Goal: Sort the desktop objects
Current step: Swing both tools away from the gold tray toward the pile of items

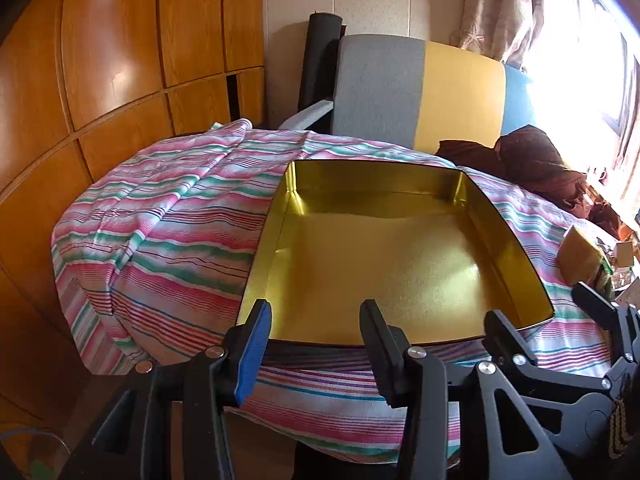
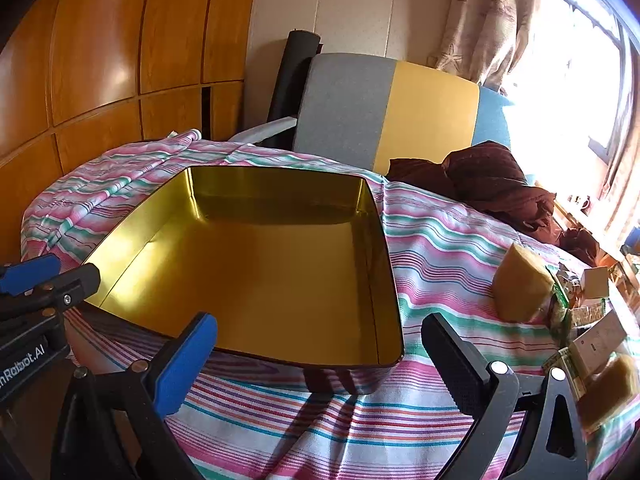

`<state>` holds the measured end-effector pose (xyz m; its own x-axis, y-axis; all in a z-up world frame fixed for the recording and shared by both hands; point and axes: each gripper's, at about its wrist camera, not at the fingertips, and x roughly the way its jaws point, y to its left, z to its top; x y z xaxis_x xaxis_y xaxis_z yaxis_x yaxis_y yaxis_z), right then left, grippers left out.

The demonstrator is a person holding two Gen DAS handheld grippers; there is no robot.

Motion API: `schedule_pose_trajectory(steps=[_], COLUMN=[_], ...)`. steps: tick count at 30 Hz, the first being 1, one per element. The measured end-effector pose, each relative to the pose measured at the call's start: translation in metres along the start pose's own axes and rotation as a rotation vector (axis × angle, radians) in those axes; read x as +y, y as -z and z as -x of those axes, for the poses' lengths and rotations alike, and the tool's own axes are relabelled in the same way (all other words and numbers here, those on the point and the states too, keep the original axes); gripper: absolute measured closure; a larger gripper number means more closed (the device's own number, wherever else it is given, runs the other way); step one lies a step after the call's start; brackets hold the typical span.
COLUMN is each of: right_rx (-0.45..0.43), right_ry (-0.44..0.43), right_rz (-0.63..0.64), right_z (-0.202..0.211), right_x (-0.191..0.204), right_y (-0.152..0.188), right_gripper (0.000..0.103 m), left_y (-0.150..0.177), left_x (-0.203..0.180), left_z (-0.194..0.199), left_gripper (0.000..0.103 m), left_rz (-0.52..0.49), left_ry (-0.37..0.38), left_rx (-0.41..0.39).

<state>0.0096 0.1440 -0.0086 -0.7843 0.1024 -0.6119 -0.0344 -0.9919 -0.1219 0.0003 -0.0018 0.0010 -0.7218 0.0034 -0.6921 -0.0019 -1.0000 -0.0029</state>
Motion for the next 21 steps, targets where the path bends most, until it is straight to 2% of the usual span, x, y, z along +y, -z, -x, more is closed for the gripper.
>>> schedule_pose_trajectory(steps=[8,12,21], right_rx=[-0.025,-0.039,-0.051], right_ry=[0.007,0.014,0.017], right_rz=[-0.002,-0.009,-0.026], right_z=[0.000,0.004,0.008], right_x=[-0.003,-0.004,-0.011], right_y=[0.001,0.003,0.004], right_gripper=[0.000,0.000,0.000], left_y=[-0.008,-0.001,0.001], left_x=[0.025,0.000,-0.004], left_z=[0.010,0.008,0.007], left_gripper=[0.056,0.056,0.055], left_rz=[0.022,-0.017,-0.035], left_ry=[0.016,-0.078,-0.084], left_rx=[-0.037,-0.075,-0.082])
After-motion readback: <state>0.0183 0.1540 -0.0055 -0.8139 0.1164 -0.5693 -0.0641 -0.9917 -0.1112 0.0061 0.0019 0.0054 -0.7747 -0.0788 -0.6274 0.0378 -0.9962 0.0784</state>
